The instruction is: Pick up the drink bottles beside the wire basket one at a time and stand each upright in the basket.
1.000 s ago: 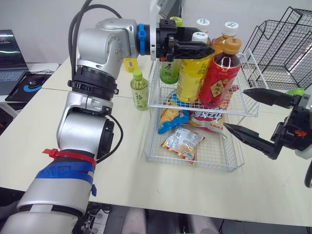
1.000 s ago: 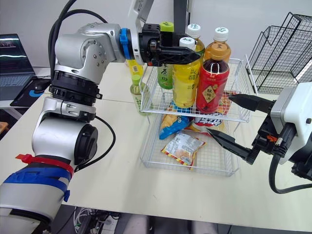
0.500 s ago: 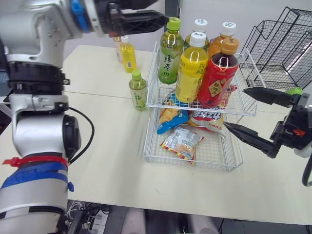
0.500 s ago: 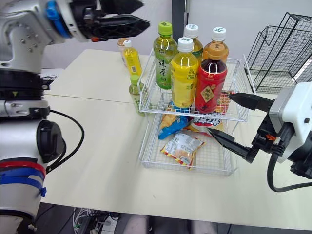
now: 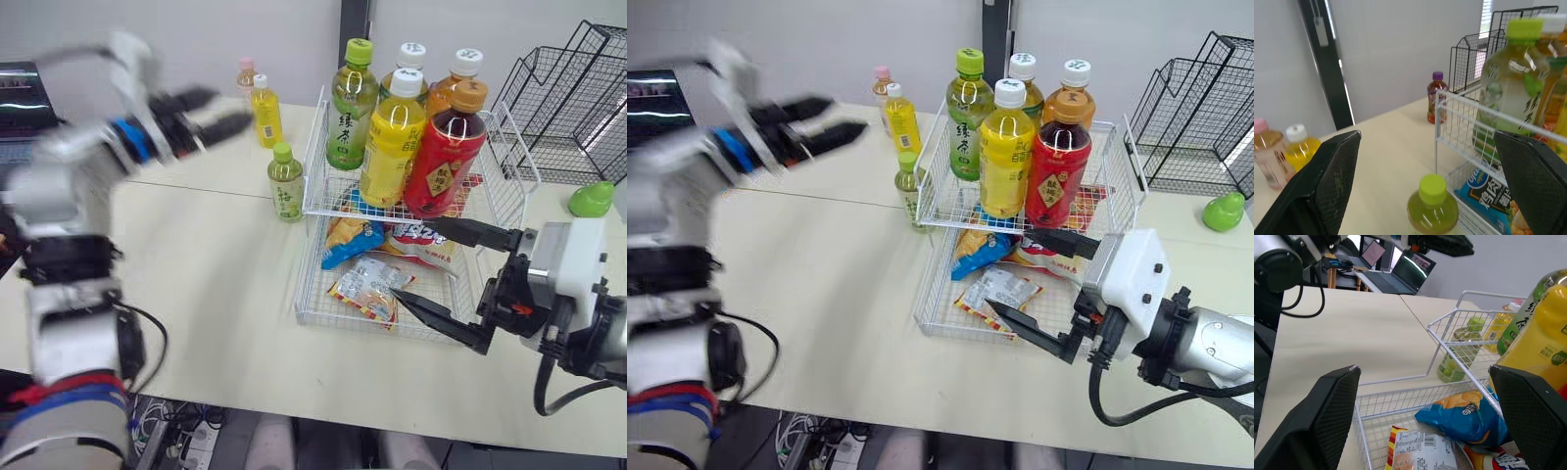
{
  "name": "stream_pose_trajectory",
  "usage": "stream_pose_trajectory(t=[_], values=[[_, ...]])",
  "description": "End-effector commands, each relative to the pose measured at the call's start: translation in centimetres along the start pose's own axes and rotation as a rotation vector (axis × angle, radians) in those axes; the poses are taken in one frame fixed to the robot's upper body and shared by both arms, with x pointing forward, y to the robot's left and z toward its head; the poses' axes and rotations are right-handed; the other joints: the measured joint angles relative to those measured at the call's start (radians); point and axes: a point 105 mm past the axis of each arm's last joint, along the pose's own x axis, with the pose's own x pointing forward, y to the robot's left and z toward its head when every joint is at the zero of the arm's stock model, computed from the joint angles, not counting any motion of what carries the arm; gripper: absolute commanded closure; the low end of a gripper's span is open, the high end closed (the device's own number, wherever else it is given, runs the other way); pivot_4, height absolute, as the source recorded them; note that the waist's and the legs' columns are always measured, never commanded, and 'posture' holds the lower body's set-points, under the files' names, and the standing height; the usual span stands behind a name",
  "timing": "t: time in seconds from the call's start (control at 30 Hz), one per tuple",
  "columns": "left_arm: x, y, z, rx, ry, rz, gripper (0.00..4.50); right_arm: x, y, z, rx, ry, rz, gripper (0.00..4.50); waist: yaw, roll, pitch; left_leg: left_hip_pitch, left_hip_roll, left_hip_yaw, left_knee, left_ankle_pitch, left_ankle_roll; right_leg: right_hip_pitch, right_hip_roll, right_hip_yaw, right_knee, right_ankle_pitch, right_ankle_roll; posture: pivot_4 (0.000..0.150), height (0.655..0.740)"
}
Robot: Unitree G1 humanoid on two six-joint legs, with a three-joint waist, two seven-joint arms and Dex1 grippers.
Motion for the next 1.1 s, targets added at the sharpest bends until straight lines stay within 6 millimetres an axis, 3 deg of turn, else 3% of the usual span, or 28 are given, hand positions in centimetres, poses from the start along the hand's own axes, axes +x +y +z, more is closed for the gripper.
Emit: stream_pose_trajectory(t=[0.03, 0.3, 0.5, 0.7, 0.8, 1.03, 1.1], values=[[1.0, -1.2, 0.9, 0.059, -0.059, 0.025, 0.01, 0.1, 0.3, 0.8, -0.042, -0.032, -0.008, 0.0, 0.002, -0.002, 0.0, -0.001, 0.0, 0.0, 0.0, 0.0, 0.0, -0.001, 0.0, 0.0, 0.0, 0.0, 0.0, 0.15, 0.6732], [4.8, -1.2, -1.4, 0.049, -0.065, 0.181, 0.01, 0.4, 0.2, 0.8, -0.046, -0.032, -0.015, 0.0, 0.01, -0.002, 0.0, 0.0, -0.001, 0.0, 0.0, 0.0, 0.0, 0.0, 0.001, 0.001, 0.0, 0.0, 0.0, 0.15, 0.6732], [6.5, -0.3, -2.6, 0.028, -0.028, 0.248, 0.01, 0.5, 0.2, 0.8, -0.047, -0.029, -0.015, 0.0, 0.01, -0.002, 0.0, 0.0, -0.002, 0.001, 0.0, 0.0, 0.0, -0.001, 0.002, 0.001, 0.0, 0.0, 0.0, 0.15, 0.6732], [7.5, -0.7, -2.9, 0.004, -0.006, 0.21, 0.01, 0.6, 0.1, 0.8, -0.045, -0.025, -0.015, 0.0, 0.011, -0.002, 0.0, -0.001, -0.002, 0.001, -0.001, 0.0, 0.0, -0.001, 0.001, 0.001, 0.0, 0.0, 0.0, 0.15, 0.6732], [7.7, -0.9, -2.9, 0.02, -0.002, 0.193, 0.55, 0.7, 0.2, 0.8, -0.044, -0.027, -0.015, 0.0, 0.011, -0.002, 0.0, 0.0, -0.002, 0.001, -0.001, 0.0, 0.0, -0.001, 0.001, 0.001, 0.0, 0.0, 0.0, 0.15, 0.6732], [7.5, -0.8, -3.0, 0.022, -0.002, 0.195, 2.77, 0.8, 0.3, 0.7, -0.041, -0.029, -0.011, 0.0, 0.011, -0.002, 0.0, 0.0, -0.002, 0.001, -0.001, 0.0, 0.0, -0.001, 0.001, 0.001, 0.0, 0.0, 0.0, 0.15, 0.6732], [7.3, -0.9, -3.1, 0.025, 0.001, 0.195, 3.14, 0.8, 0.2, 0.7, -0.042, -0.028, -0.012, 0.0, 0.011, -0.002, 0.0, 0.0, -0.002, 0.001, -0.001, 0.0, 0.0, -0.001, 0.001, 0.001, 0.0, 0.0, 0.0, 0.15, 0.6732]])
